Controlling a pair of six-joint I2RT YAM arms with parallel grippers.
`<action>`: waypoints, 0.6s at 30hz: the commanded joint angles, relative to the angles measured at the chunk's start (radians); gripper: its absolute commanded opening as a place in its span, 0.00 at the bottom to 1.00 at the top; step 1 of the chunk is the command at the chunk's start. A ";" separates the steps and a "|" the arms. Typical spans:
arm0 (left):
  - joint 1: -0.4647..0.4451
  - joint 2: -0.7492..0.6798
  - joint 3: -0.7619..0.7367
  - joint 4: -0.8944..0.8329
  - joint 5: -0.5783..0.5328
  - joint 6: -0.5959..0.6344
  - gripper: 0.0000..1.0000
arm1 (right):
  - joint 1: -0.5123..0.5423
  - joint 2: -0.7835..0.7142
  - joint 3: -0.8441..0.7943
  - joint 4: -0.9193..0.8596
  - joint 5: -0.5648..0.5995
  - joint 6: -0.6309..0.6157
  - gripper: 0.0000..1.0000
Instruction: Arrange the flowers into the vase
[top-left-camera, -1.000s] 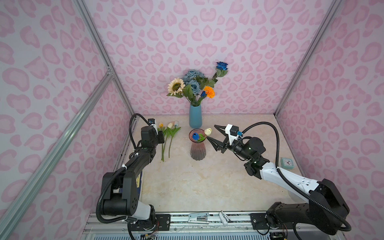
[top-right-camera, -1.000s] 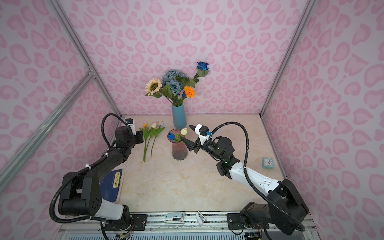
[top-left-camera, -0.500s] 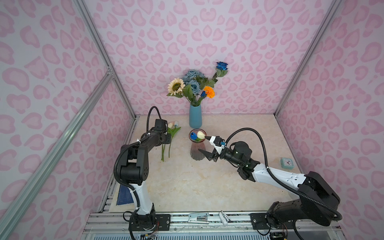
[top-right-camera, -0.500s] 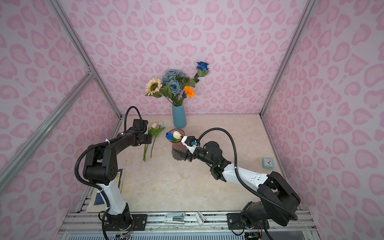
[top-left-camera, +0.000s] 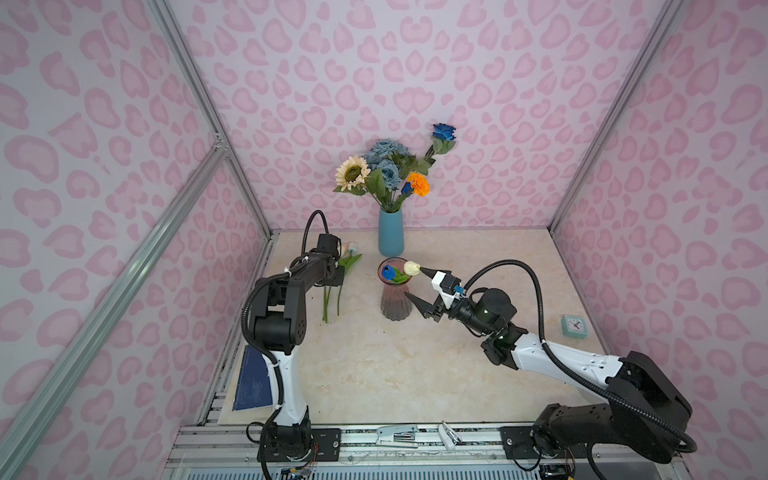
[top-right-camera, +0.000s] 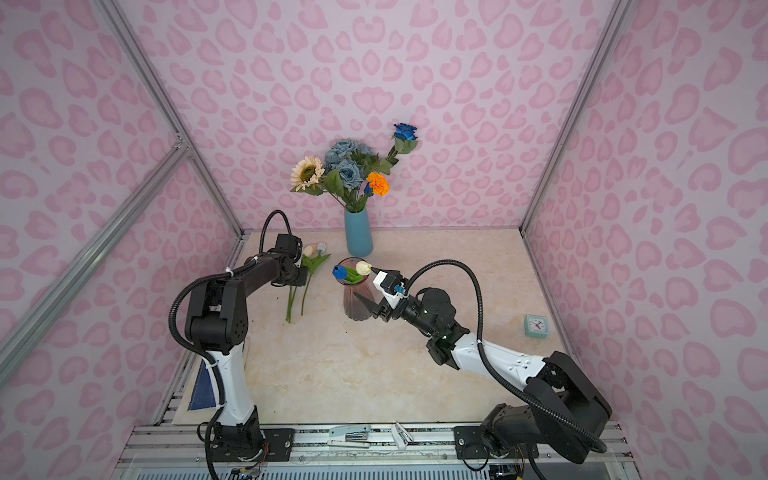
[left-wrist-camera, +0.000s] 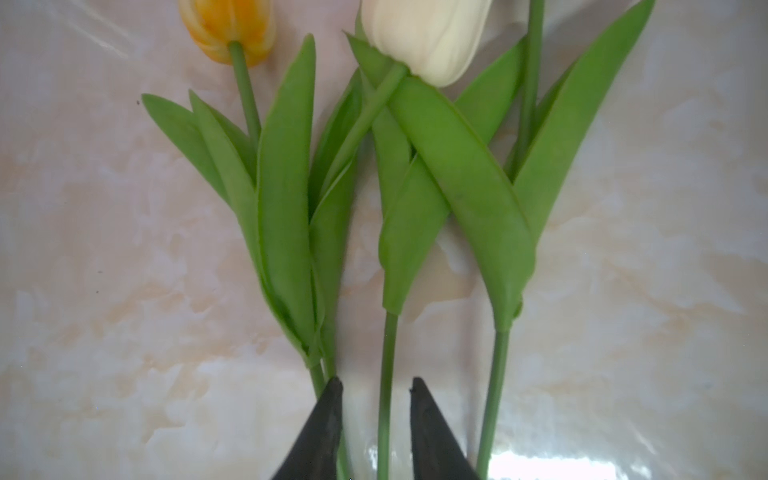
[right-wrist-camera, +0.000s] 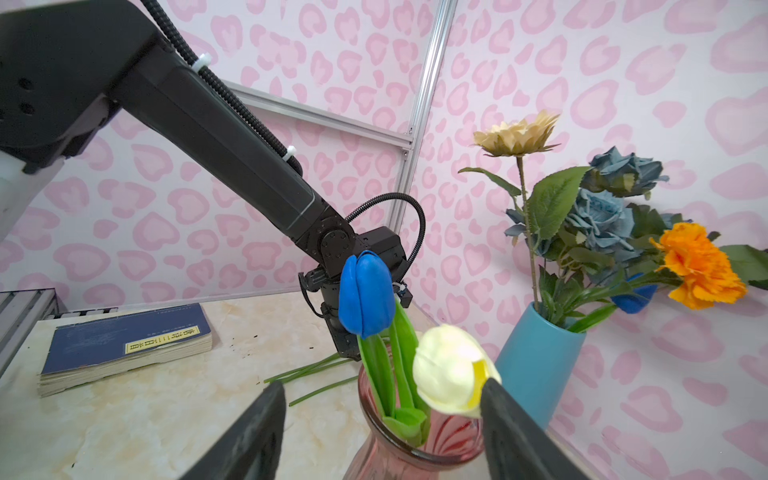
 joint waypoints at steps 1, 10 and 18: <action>0.000 0.028 0.029 -0.040 -0.006 0.019 0.31 | -0.003 -0.010 -0.011 0.031 0.011 0.005 0.73; -0.001 0.107 0.126 -0.127 -0.020 0.030 0.12 | -0.009 -0.039 -0.022 0.036 0.029 -0.007 0.74; -0.003 0.057 0.128 -0.144 -0.034 0.018 0.03 | -0.015 -0.063 -0.046 0.038 0.049 -0.011 0.74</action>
